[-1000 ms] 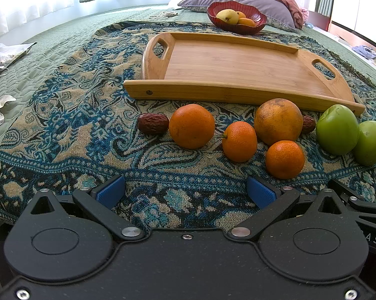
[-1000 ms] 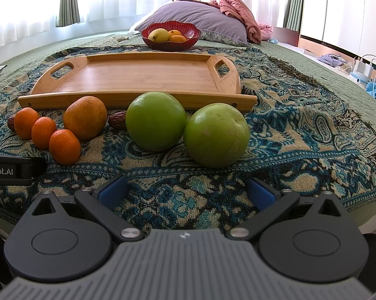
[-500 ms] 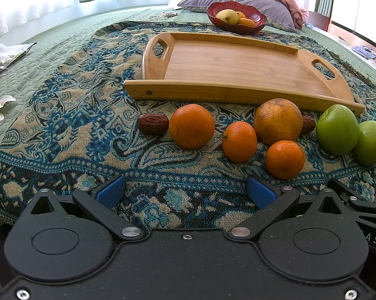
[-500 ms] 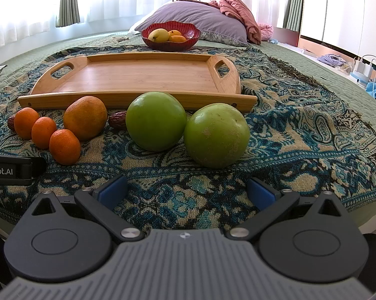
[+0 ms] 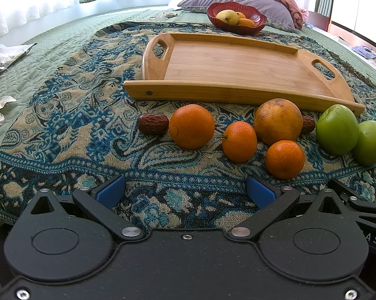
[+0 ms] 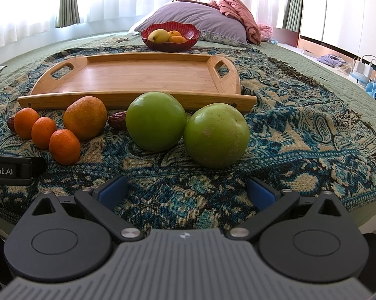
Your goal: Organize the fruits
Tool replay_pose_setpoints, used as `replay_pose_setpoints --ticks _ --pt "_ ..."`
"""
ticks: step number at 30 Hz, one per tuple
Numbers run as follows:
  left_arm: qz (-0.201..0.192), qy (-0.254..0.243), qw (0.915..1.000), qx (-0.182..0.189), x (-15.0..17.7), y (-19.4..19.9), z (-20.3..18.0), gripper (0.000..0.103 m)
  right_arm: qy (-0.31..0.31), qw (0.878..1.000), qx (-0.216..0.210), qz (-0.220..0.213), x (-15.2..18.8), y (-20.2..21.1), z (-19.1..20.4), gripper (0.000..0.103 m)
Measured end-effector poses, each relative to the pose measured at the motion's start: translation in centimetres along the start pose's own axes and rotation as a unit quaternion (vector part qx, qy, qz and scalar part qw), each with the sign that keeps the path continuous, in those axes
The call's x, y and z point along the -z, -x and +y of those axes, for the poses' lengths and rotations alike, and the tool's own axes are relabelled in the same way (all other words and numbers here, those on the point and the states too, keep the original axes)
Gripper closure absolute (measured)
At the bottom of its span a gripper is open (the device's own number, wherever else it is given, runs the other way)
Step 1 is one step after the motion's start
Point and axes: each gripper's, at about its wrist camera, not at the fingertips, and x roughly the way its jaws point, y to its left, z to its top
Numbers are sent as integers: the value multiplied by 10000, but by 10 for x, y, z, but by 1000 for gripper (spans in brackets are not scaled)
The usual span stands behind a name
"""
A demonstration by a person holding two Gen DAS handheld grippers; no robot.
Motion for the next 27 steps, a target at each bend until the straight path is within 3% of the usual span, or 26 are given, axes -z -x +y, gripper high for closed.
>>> replay_pose_setpoints --ticks 8,17,23,27 --pt "-115 -56 9999 2 2 4 -1 0 30 10000 16 17 1 -1 0 0" --pt "-44 -213 9993 310 2 17 2 0 91 10000 12 14 -3 2 2 0" --pt "-172 -289 9966 756 2 32 -5 13 -13 9996 -242 -166 -6 11 -8 1" --pt "-120 -307 9918 1237 2 37 -13 32 86 9989 -198 -420 -3 20 -12 6"
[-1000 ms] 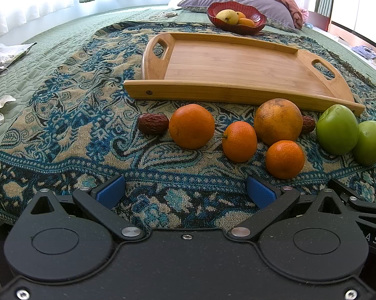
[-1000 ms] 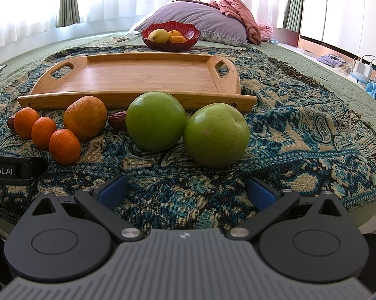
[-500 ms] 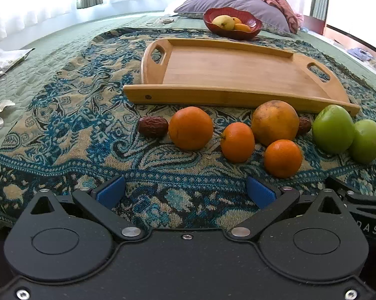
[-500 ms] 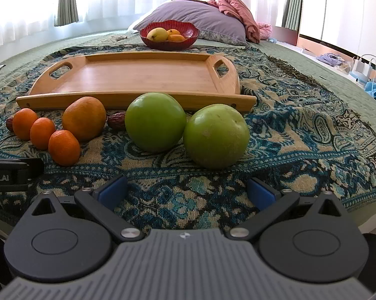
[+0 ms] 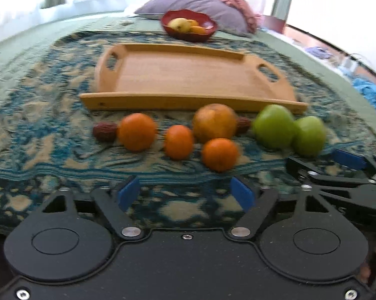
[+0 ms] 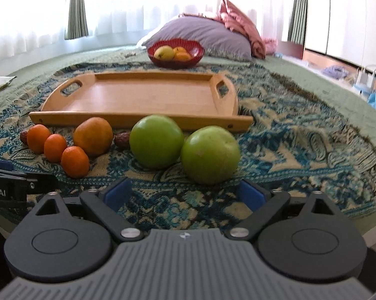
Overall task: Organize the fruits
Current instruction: 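Grasp a tangerine with the left gripper while the right gripper grasps a green apple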
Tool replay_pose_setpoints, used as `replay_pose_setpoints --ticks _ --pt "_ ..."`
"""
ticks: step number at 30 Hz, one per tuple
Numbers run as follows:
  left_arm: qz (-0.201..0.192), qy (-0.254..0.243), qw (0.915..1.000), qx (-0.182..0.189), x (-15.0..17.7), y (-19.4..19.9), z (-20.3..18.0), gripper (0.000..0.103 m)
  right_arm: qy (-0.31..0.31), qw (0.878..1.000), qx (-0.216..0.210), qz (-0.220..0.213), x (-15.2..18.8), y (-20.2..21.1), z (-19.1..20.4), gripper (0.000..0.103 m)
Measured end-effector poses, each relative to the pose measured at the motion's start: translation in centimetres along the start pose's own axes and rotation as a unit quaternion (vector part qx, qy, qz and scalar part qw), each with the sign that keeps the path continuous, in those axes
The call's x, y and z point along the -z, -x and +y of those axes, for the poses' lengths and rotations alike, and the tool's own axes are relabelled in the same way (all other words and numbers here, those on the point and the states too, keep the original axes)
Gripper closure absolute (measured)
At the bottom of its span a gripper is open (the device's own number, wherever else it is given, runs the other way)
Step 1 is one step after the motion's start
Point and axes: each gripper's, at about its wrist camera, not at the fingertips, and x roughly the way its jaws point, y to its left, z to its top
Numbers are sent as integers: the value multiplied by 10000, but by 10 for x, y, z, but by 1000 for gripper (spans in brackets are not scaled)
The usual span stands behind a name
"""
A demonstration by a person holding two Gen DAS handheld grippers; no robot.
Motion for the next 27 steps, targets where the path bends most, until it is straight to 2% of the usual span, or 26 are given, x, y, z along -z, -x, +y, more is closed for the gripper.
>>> replay_pose_setpoints --ticks 4,8,11,15,27 --pt "-60 -79 9998 195 -1 -1 -12 43 86 9998 10 -202 -3 6 -5 11" --pt "-227 -65 9987 446 -3 -4 -19 46 46 9996 3 -263 -8 4 -12 16" --pt "-338 16 9979 547 -4 -8 -22 53 83 9995 57 -312 -9 2 -14 18" --pt "-443 -45 9981 426 -2 -12 -26 57 109 9992 77 -368 -9 -2 -16 18" --pt "-549 -288 9977 266 0 -24 -29 59 -15 9994 -114 -334 -6 -15 -26 30"
